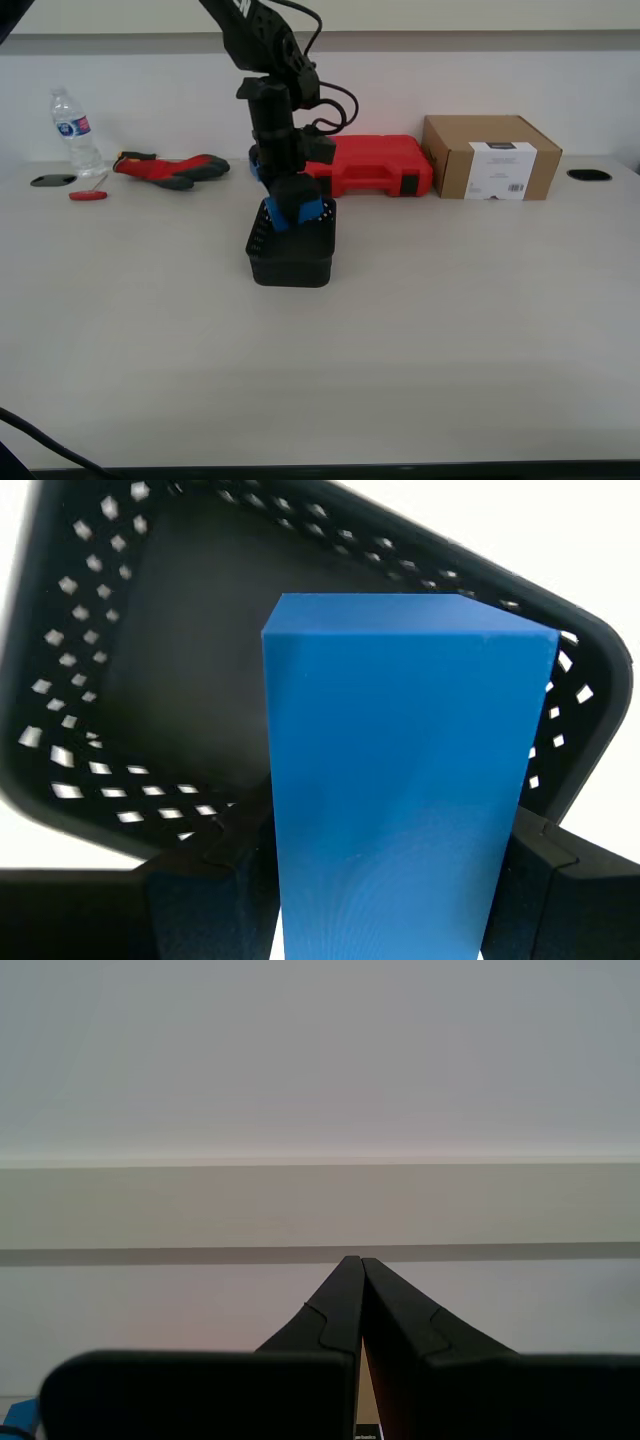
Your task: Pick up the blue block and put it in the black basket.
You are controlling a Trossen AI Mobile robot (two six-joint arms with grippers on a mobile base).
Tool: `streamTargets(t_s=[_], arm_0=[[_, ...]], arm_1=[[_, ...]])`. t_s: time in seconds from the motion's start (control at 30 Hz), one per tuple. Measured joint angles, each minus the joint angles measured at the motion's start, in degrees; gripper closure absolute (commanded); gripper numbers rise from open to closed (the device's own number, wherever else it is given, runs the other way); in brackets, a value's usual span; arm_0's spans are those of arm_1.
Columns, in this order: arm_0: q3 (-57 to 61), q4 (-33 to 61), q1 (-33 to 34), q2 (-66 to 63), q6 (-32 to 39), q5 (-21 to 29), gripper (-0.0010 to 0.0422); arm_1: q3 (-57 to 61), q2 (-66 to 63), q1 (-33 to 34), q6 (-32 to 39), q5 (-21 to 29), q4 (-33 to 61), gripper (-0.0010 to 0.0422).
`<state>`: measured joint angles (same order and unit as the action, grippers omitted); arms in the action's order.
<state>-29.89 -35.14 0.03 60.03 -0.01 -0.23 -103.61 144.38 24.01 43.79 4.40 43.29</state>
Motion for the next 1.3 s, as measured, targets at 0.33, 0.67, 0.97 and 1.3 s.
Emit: streamTargets(t_s=[0.33, 0.67, 0.97, 1.3], arm_0=[[0.0, 0.0, 0.0, 0.0, 0.0, 0.0, 0.0413], [0.0, 0.0, 0.0, 0.0, 0.0, 0.0, 0.0413], [0.0, 0.0, 0.0, 0.0, 0.0, 0.0, 0.0413], [0.0, 0.0, 0.0, 0.0, 0.0, 0.0, 0.0413]], arm_1=[[0.3, 0.7, 0.3, -2.0, 0.0, -0.9, 0.0229], [0.3, 0.7, 0.4, -3.3, -2.4, -2.3, 0.0155], [0.2, 0.7, 0.4, -4.5, 1.7, -2.3, 0.0415], [0.2, 0.7, 0.4, -4.4, 1.7, -2.5, 0.0414]])
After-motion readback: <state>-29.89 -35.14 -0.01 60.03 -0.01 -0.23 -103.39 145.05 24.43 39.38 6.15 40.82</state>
